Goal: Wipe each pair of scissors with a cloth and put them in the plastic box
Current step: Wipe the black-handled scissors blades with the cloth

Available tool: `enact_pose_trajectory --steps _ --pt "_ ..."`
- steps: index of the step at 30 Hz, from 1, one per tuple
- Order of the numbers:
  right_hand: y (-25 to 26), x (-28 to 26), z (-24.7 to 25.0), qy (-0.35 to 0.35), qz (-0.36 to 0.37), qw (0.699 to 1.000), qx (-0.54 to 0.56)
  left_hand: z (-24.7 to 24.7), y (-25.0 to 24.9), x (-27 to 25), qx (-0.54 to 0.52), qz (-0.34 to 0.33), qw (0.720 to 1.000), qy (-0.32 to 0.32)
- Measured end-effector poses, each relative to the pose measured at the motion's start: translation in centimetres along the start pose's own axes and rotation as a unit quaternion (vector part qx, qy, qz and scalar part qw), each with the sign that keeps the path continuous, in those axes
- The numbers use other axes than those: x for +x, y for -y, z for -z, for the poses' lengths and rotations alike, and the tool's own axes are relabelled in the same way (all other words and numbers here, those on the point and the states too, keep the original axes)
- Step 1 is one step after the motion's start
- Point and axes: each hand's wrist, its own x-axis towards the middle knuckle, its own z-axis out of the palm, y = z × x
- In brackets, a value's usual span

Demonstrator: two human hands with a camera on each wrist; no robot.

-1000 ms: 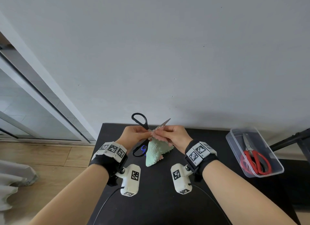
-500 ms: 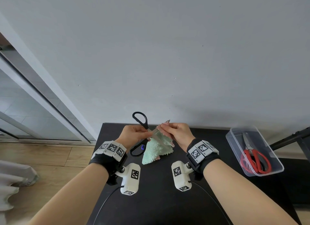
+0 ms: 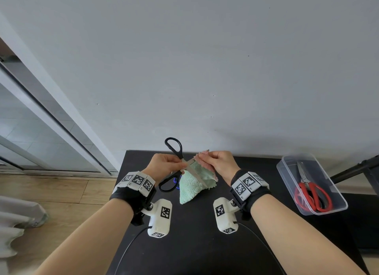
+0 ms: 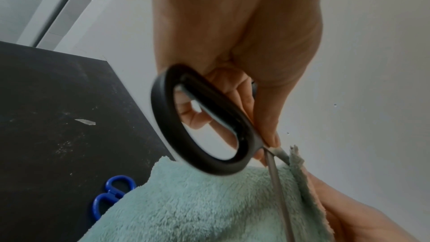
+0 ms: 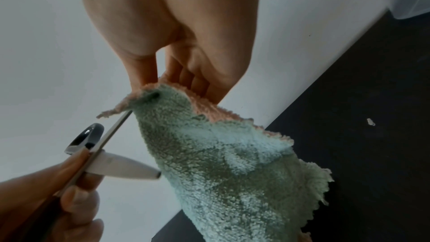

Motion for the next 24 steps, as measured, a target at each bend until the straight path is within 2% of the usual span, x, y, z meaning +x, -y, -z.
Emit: enact_pose_trajectory --steps 6,10,16,21,24 --pt "-0.2 0.5 2.0 -0.070 0.019 0.997 0.026 1.4 0.9 0.0 0.027 0.022 0.999 0.002" --pt "-0.3 0.6 3.5 -0.102 0.026 0.994 -0.001 2.0 1.6 -0.5 -0.022 0.030 0.999 -0.010" --pt "-1.1 -0.4 3.1 -0.061 0.005 0.993 -0.104 2.0 1.4 -0.4 -0.097 0.033 0.994 -0.022" --pt "-1.7 -0.8 2.4 -0.014 -0.066 0.976 -0.205 1.6 0.7 -0.7 -0.170 0.018 0.985 -0.017" --pt "-1.8 -1.0 1.8 -0.012 -0.075 0.964 -0.254 1.4 0.6 -0.7 -0.180 0.020 0.983 -0.024"
